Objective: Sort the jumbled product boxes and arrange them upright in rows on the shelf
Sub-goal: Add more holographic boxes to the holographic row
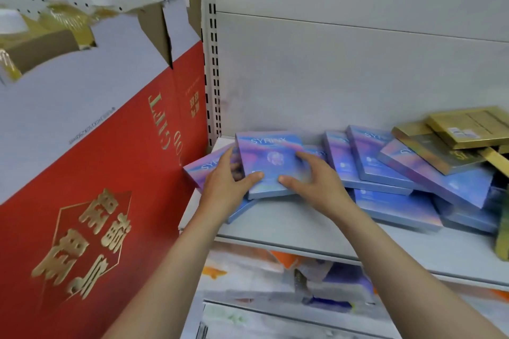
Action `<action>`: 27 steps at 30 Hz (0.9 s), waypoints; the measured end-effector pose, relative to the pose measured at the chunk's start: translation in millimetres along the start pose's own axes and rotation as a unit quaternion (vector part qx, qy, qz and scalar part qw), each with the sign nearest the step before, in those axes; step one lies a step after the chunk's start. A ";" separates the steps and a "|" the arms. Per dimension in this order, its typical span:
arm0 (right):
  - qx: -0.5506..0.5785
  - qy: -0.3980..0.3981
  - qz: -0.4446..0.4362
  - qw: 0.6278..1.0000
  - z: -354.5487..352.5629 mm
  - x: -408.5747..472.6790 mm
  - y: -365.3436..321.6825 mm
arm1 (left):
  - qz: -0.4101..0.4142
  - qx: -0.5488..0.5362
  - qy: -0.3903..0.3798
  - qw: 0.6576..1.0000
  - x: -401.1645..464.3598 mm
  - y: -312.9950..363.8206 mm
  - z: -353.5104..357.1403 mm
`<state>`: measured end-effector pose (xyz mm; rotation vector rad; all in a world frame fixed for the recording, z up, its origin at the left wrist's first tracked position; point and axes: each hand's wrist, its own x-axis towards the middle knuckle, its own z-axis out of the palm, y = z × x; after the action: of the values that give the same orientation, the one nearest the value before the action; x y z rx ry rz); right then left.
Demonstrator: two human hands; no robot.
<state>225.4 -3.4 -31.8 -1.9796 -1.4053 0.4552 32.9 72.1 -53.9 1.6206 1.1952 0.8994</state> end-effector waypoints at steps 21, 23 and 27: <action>0.204 -0.069 0.131 0.968 10.0 8.9 -15.5 | -0.106 -0.136 0.073 0.982 -6.8 -3.2 -34.3; 0.294 -0.064 0.151 0.942 11.4 9.9 -15.1 | -0.111 -0.117 0.084 0.983 -5.1 -4.2 -36.2; 0.436 -0.085 0.205 0.872 11.4 16.9 -14.7 | -0.117 -0.111 0.090 0.983 -3.3 -3.7 -35.2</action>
<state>214.3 18.9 -28.4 -1.4569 -0.6318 1.2341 -1.3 77.8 -46.0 1.2124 1.3273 1.0034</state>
